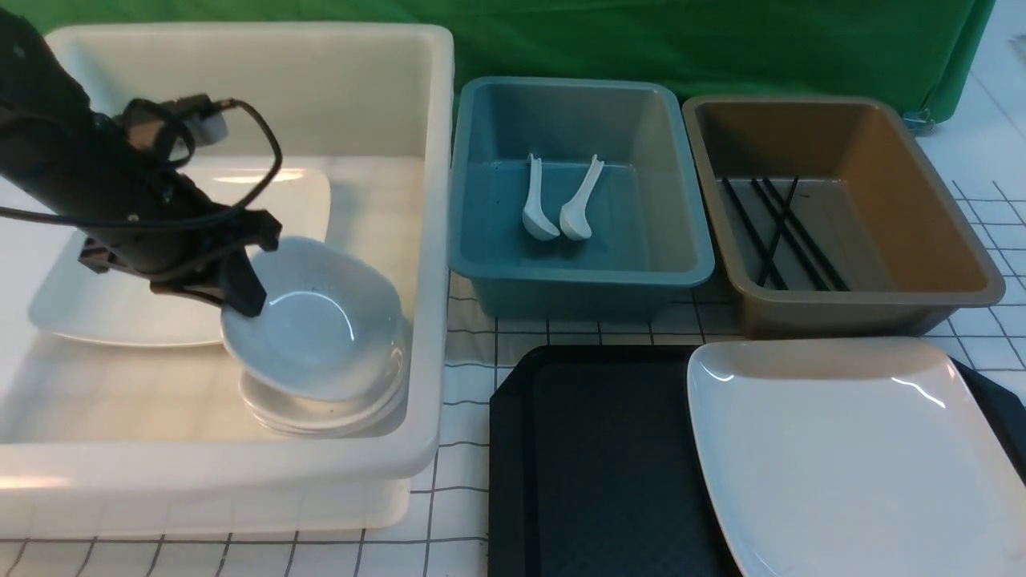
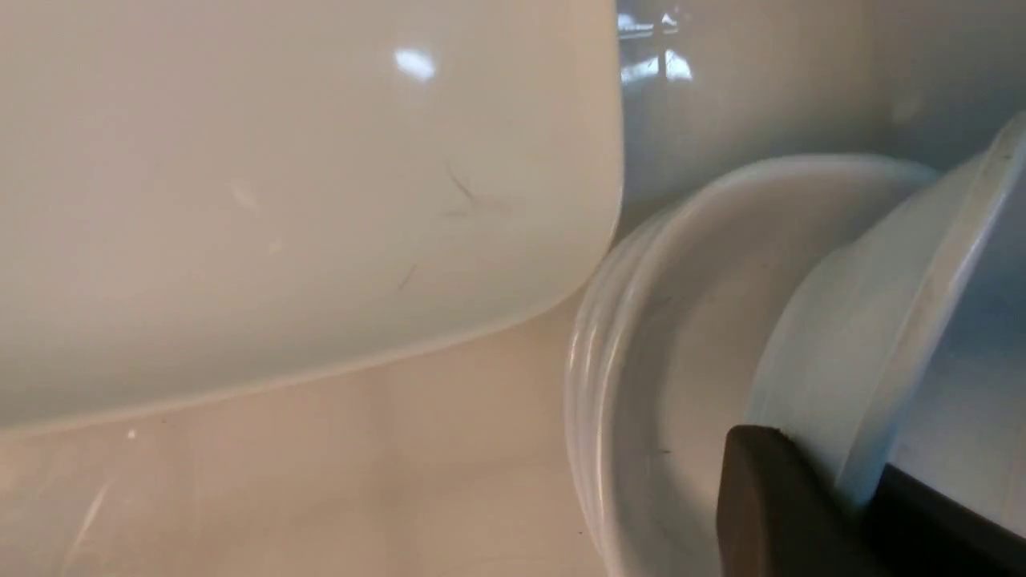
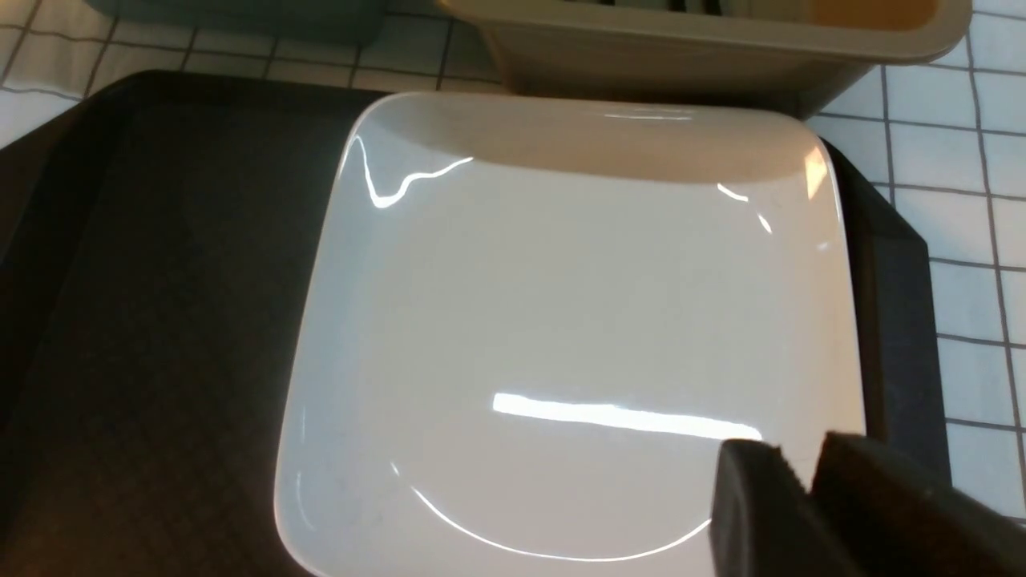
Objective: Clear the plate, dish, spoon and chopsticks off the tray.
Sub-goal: Use the left arm to put the small plate into the large storage box on the left, then use the left arm to grab a plate from the dinner plate
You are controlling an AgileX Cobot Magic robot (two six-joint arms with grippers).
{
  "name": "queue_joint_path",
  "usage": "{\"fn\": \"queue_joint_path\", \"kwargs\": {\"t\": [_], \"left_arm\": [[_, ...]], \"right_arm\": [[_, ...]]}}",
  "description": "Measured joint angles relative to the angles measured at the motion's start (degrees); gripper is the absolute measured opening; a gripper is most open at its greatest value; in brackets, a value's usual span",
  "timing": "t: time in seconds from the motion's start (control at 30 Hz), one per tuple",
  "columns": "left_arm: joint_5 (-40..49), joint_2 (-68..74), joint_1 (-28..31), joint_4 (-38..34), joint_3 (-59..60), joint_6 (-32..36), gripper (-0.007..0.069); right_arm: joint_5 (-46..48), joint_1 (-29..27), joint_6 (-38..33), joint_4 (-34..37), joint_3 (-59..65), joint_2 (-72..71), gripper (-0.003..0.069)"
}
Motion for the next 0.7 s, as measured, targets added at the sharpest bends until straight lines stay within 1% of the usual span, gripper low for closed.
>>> {"fn": "queue_joint_path", "kwargs": {"t": [0.27,0.3,0.4,0.43,0.53,0.57,0.6,0.63,0.67,0.7], "left_arm": [[0.8,4.3,0.0,-0.6,0.0,1.1,0.0025],[0.8,4.5,0.0,-0.6,0.0,1.2,0.0033],[0.9,4.9,0.0,-0.3,0.0,1.4,0.0087],[0.9,4.9,0.0,-0.3,0.0,1.4,0.0092],[1.8,4.9,0.0,-0.1,0.0,1.5,0.0194],[2.2,4.9,0.0,-0.1,0.0,1.5,0.0245],[2.3,4.9,0.0,-0.1,0.0,1.5,0.0253],[3.1,4.9,0.0,0.5,-0.4,1.5,0.0312],[3.5,4.9,0.0,0.5,-0.5,1.5,0.0320],[4.7,4.9,0.0,1.4,-1.5,1.4,0.0376]], "right_arm": [[-0.1,0.0,0.0,0.0,0.0,0.0,0.0133],[-0.1,0.0,0.0,0.0,0.0,0.0,0.0134],[-0.1,0.0,0.0,0.0,0.0,0.0,0.0135],[-0.1,0.0,0.0,0.0,0.0,0.0,0.0135],[-0.1,0.0,0.0,0.0,0.0,0.0,0.0137],[-0.1,0.0,0.0,0.0,0.0,0.0,0.0139],[-0.1,0.0,0.0,0.0,0.0,0.0,0.0139],[-0.1,0.0,0.0,0.0,0.0,0.0,0.0142],[-0.1,0.0,0.0,0.0,0.0,0.0,0.0142],[-0.1,0.0,0.0,0.0,0.0,0.0,0.0144]]}}
